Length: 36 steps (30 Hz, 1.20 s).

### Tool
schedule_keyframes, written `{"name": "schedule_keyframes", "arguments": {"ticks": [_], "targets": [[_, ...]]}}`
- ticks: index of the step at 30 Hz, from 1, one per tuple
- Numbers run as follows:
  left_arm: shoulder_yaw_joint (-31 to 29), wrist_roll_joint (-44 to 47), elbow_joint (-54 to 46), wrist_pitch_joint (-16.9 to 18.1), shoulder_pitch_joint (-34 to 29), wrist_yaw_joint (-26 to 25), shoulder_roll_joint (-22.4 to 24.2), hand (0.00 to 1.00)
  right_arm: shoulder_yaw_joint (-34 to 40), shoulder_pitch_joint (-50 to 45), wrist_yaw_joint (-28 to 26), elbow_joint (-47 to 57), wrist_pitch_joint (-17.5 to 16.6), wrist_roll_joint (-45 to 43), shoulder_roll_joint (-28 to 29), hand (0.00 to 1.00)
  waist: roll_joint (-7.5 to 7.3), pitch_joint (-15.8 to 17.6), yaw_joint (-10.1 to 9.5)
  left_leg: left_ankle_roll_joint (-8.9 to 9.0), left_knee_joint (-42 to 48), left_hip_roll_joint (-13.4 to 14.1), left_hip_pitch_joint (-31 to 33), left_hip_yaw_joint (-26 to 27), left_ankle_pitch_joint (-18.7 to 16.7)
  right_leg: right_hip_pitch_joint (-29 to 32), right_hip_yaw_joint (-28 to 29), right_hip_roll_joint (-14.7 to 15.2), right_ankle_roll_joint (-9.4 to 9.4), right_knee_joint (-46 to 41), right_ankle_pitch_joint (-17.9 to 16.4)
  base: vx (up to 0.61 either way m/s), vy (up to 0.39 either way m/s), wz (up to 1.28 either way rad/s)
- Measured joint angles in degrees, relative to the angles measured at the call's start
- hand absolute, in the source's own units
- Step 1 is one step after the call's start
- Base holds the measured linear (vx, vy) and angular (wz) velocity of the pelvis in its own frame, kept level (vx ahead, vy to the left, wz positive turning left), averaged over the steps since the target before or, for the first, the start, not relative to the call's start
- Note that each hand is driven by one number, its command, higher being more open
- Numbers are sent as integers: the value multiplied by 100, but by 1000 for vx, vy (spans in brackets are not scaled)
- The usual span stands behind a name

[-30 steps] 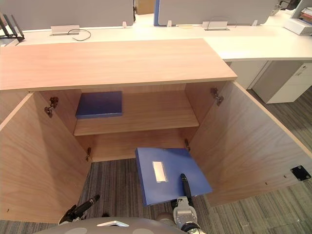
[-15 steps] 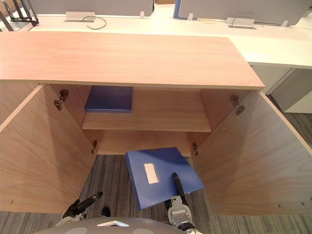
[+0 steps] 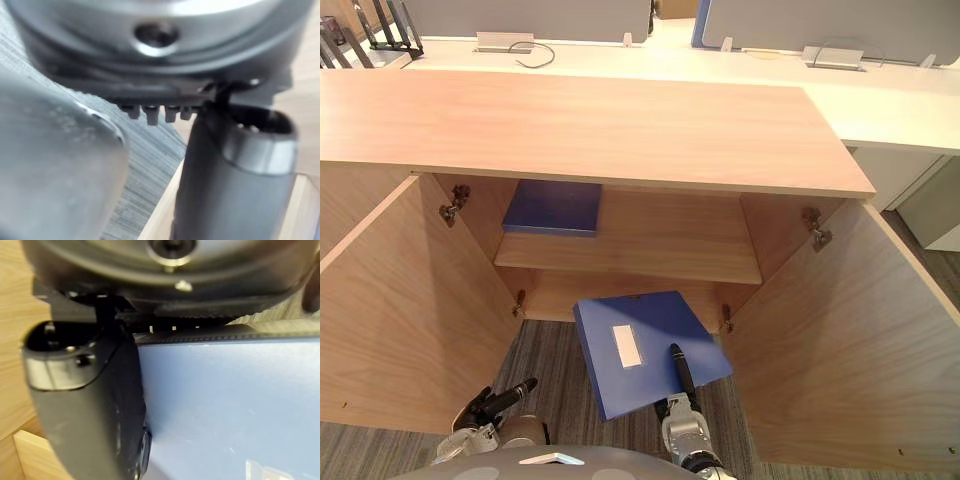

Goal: Walk over to the cabinet, pick up the folder, carry it to the office cabinet, place the folder inside the office cabinet, then close the office cabinet door

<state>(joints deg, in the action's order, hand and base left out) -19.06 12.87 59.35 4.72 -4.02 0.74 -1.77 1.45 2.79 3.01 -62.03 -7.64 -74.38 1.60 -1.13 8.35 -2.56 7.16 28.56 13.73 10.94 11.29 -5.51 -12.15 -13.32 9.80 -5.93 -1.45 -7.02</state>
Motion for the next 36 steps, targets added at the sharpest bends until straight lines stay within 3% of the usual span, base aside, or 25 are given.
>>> {"name": "schedule_keyframes", "arguments": {"ticks": [3,4,7,11,15,19,24,27,32,36], "targets": [[-132,4,-11,-4,-93,-27,204,100,-54,-4,7,1,3,209,-119,0,241,-44,-18,-128,-1207,1,-280,125,297,150,256,3,-109,-118,-60,24,171,-44],[-219,13,-12,-16,-78,-31,244,100,-161,-12,22,-25,45,216,-125,0,192,-33,-57,-88,-1295,-82,-444,239,364,142,410,111,-173,-168,-104,82,154,-50],[-225,-25,-23,-3,-101,-51,76,100,-212,-42,2,-39,205,279,50,0,-51,-165,-41,-81,-1156,-292,-468,547,14,200,641,356,-224,-29,-61,111,130,-45],[-202,-54,158,-7,-85,-59,8,100,-123,-6,-52,-266,281,458,89,0,-171,-401,-38,-101,-1177,-530,-482,687,-96,233,682,569,-371,119,73,161,110,-17],[311,-55,438,2,-55,-96,-33,100,140,66,-62,-595,344,479,-105,0,128,-624,-32,-223,-1529,-706,-591,588,-7,287,663,630,-380,270,472,168,64,-6],[564,-50,495,7,-54,-114,-66,100,256,79,-61,-686,332,478,-195,0,175,-660,-32,-237,-1982,-785,-896,599,77,341,691,650,-426,93,616,139,47,-10],[805,-58,509,16,-79,-140,-76,100,393,194,-62,-678,269,478,-354,0,233,-702,-36,-330,-2392,-979,-1229,570,265,891,899,834,-428,-935,610,64,70,-18],[808,-186,485,20,-75,-186,-109,100,472,299,-84,-640,172,464,-245,0,183,-665,-30,-330,-2411,-943,-1226,575,265,1026,843,845,-428,-1065,611,8,-4,-12],[802,-259,420,43,-59,-185,-129,100,230,303,-151,-460,162,428,-141,0,152,-529,-5,-248,-2560,-744,-1225,562,345,1140,615,608,-423,-1118,614,-46,-80,-8],[724,-378,365,51,-35,-173,-133,100,4,221,-154,-114,89,427,-178,0,85,-422,31,-218,-2933,-745,-1216,553,641,1116,364,563,-417,-830,618,-76,-75,-1]]}}
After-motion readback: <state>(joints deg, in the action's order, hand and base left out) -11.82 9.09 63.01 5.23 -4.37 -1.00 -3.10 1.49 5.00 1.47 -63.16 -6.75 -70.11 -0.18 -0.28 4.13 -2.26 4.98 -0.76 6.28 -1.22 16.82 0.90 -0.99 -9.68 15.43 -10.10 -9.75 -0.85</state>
